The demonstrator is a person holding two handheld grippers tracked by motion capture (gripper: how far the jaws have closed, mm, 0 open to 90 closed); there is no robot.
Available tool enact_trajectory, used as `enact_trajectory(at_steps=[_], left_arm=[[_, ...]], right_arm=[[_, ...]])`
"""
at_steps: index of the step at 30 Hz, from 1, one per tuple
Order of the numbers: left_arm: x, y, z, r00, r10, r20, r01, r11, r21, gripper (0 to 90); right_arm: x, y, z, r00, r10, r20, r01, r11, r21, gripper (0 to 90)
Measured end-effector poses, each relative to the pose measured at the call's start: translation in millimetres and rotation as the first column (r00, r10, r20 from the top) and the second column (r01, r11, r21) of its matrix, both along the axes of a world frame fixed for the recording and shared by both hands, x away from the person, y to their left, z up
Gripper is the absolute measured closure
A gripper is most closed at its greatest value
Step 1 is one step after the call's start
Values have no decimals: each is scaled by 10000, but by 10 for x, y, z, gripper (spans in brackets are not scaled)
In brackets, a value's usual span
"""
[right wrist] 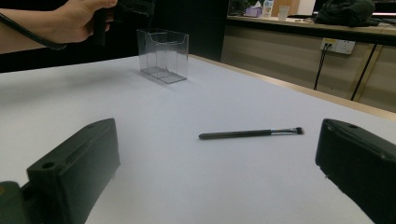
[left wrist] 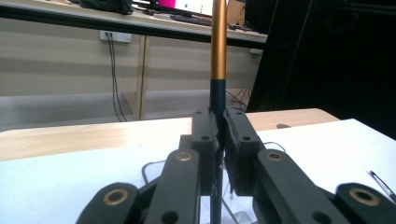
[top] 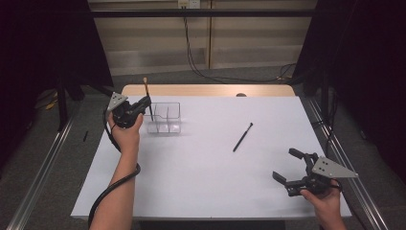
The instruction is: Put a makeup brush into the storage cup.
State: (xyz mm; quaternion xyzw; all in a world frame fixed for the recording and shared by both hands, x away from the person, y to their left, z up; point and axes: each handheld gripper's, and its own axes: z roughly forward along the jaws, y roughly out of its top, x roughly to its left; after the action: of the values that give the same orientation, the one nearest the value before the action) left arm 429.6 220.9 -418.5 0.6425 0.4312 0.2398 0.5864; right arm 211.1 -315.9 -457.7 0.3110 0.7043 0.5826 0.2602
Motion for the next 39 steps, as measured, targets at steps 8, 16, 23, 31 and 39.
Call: enact_trajectory(at_steps=[8,16,23,31,39], left_arm=[[-39,11,-5,9999,-149,9,149,9999,-71,627],[-117,19,37,9984,-496,255,499,9987,-81,473],[-214,5,35,9958,-846,341,852,9962,-164,373],[-295,16,25,9924,-1144,460,1150,9933,-103,287],[-372,-13,17,9832,-1735,569,1739,9848,-32,189]], right_arm=[[1,8,0,10000,33,-3,-33,10000,-19,0],[2,22,0,10000,53,-12,-53,10000,-43,0],[0,22,-1,10000,48,-23,-48,10000,-49,0],[-2,28,0,10000,76,-32,-76,10000,-64,0],[4,34,-5,9999,91,-49,-91,9999,-106,0]])
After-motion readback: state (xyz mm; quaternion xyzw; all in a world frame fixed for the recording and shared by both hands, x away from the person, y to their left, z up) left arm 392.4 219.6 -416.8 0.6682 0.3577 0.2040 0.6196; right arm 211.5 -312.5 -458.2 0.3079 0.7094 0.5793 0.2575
